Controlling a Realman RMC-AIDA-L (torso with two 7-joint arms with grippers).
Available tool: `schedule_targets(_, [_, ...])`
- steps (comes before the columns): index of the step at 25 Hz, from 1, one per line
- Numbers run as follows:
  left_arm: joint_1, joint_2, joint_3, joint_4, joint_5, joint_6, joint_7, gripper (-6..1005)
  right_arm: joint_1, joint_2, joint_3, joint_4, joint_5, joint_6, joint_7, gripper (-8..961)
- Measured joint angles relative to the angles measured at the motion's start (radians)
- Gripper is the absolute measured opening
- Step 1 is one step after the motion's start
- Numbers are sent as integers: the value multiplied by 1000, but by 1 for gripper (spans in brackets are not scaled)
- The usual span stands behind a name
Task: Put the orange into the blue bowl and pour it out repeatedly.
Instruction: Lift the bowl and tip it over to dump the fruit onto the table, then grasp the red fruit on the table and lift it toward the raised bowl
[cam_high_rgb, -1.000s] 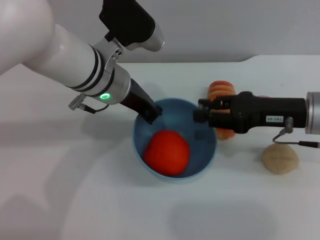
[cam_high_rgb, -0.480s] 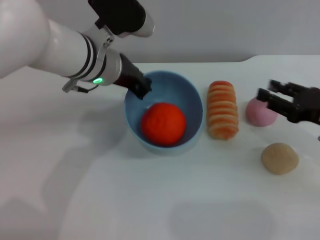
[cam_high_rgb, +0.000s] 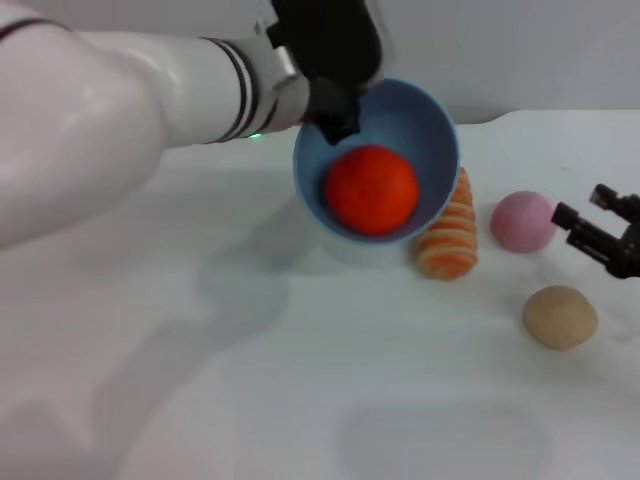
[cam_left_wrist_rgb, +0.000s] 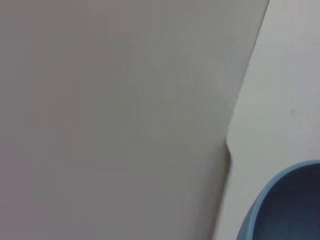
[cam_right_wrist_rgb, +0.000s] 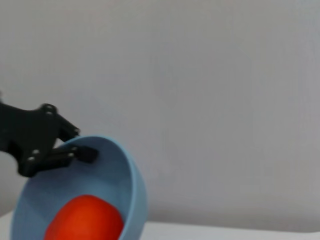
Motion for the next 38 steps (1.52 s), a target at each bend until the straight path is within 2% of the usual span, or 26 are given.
schedule_targets(5, [66,2,92,83,89,-87,44,0,-31,3,24,62,148,-37,-144,693])
schedule_targets(10, [154,-1,184,146,93,-178,218,-1,-51,3,37,112,273,-57,-226,693])
schedule_targets(14, [234,-1,245,185,93,-312,392,-1,-72,3,57,132,372,-108,-240,693])
schedule_targets(19, [288,0,303,182,94,-461,581,-1,-78,0,66,145,386,-117,-240,693])
schedule_targets(27, [367,-5,431,81,94,-776,941,0,-74,0,90,158,388,-115,-242,692])
schedule_targets(29, [387,-7,449,63,94,-846,989,0,-72,0,92,159,388,-115,-242,692])
schedule_targets(35, [396,-8,451,48,85,-883,986,-1,-58,-1,102,171,389,-113,-246,692])
schedule_targets(38, [404,-10,435,66,-22,-868,935,-1,-50,-1,135,188,389,-109,-245,692])
